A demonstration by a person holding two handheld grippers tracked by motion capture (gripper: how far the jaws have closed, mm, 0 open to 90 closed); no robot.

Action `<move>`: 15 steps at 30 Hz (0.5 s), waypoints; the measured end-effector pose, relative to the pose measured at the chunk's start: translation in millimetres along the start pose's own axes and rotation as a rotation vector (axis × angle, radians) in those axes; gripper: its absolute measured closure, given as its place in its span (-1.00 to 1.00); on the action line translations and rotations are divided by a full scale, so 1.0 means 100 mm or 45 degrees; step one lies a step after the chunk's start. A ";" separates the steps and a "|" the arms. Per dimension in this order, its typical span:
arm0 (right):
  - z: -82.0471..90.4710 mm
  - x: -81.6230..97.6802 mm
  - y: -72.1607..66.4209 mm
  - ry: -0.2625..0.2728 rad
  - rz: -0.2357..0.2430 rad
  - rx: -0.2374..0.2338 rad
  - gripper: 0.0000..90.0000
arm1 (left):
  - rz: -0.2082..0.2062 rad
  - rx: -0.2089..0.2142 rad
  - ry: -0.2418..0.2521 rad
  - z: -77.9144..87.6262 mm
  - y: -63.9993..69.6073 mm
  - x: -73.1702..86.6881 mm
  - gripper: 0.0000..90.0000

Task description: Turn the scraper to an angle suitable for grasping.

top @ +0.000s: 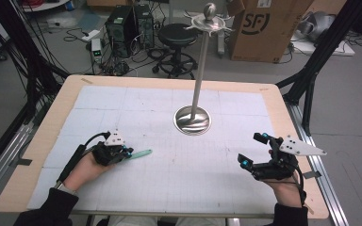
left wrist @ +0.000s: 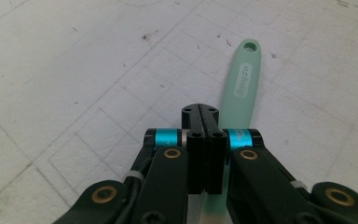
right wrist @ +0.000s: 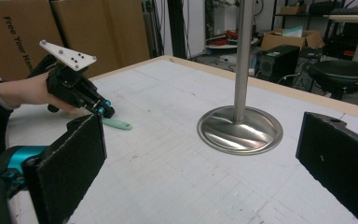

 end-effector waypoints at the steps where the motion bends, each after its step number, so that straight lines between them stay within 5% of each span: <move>1: -0.01 0.00 0.00 -0.003 -0.004 -0.003 -0.99 | -0.001 0.003 0.004 0.00 -0.01 0.00 0.99; 10: 0.01 0.00 0.01 0.004 -0.003 -0.002 -0.99 | 0.065 0.052 0.134 0.24 -0.12 -0.07 0.91; 15: 0.00 0.00 0.01 0.000 -0.004 -0.004 -0.99 | 0.033 0.106 0.218 0.41 -0.10 -0.14 0.68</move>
Point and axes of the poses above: each handheld gripper's, and its own axes: z roughly backward along the jaws, x roughly out of its underside, y roughly to its right, the point moved 4 cm from there along -z, roughly forward along the jaws, and after that the axes turned 6 degrees about x, right-handed, at the moved point
